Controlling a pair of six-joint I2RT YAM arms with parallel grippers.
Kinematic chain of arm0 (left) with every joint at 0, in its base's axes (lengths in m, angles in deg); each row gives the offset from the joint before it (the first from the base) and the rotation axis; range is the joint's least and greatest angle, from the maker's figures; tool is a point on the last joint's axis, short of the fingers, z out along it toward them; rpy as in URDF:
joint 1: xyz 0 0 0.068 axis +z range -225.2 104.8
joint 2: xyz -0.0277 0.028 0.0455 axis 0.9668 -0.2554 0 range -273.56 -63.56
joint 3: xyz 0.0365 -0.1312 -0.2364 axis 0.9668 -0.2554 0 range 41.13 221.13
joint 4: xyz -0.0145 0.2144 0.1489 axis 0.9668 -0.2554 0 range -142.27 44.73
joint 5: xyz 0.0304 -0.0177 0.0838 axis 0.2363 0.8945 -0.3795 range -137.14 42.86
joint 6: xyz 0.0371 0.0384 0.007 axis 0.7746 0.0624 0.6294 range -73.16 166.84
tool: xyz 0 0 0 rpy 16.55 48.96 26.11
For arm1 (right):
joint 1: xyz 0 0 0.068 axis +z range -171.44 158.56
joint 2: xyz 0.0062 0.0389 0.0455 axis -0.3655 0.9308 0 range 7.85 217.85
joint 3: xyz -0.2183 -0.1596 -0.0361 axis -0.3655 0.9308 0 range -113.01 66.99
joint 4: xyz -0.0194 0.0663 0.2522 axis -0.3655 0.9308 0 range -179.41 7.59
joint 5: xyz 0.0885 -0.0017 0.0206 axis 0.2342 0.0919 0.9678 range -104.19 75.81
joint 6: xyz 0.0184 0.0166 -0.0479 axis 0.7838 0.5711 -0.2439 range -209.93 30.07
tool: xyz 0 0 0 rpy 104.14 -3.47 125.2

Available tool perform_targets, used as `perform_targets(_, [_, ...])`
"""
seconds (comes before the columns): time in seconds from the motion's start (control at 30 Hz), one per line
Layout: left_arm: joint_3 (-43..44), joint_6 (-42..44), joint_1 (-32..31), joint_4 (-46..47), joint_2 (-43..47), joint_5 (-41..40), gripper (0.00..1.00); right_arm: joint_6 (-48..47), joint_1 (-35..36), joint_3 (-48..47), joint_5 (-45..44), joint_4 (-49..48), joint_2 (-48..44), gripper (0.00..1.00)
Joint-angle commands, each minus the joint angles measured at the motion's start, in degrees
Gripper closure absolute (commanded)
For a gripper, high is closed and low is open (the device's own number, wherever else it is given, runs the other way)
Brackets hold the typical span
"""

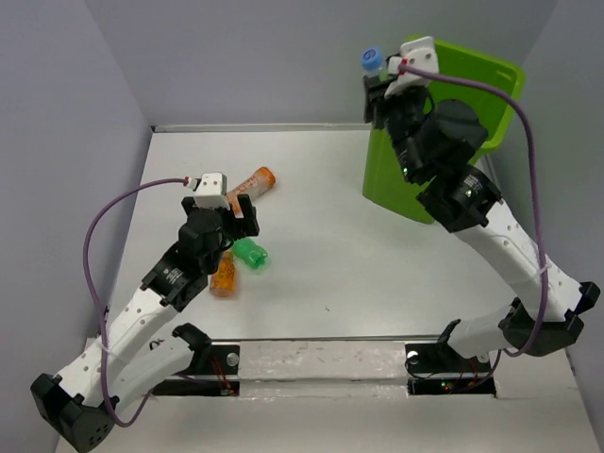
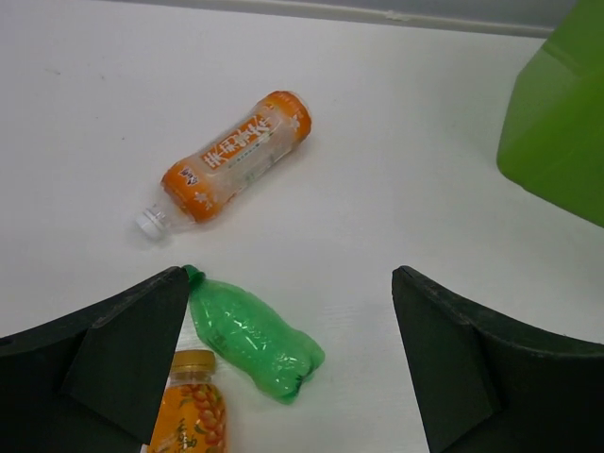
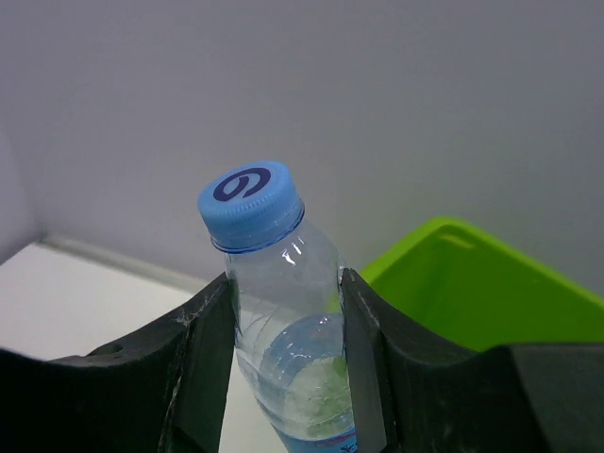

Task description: Put the plastic bottles in the bin

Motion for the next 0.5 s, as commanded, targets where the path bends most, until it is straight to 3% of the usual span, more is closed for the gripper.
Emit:
perform_targets(0.0, [4.3, 0.8, 2.7, 0.3, -2.3, -2.4, 0.01, -3.8, -13.8, -4.9, 6.3, -8.2, 3.0, 0.8])
perform_targets(0.03, [6.0, 0.5, 2.9, -0.5, -4.2, -2.1, 0.01, -2.1, -19.3, -5.1, 7.2, -8.2, 3.6, 0.8])
perform_targets(0.27, [17.1, 3.2, 3.8, -5.3, -16.9, -0.4, 0.01, 7.8, -34.3, -1.1, 9.7, -8.2, 6.3, 0.77])
perform_targets(0.33, [20.7, 5.7, 4.3, -6.0, -21.9, 1.9, 0.01, 11.5, -35.7, 0.6, 10.5, -7.7, 5.3, 0.47])
perform_targets(0.4, [23.1, 7.1, 5.6, -6.6, -25.5, 4.4, 0.01, 12.6, -36.2, 0.2, 11.1, -5.7, 5.1, 0.07])
perform_targets(0.47, [27.1, 9.1, 7.3, -7.7, -31.3, 6.3, 0.01, 12.4, -36.2, -1.5, 11.2, -3.6, 5.1, 0.01])
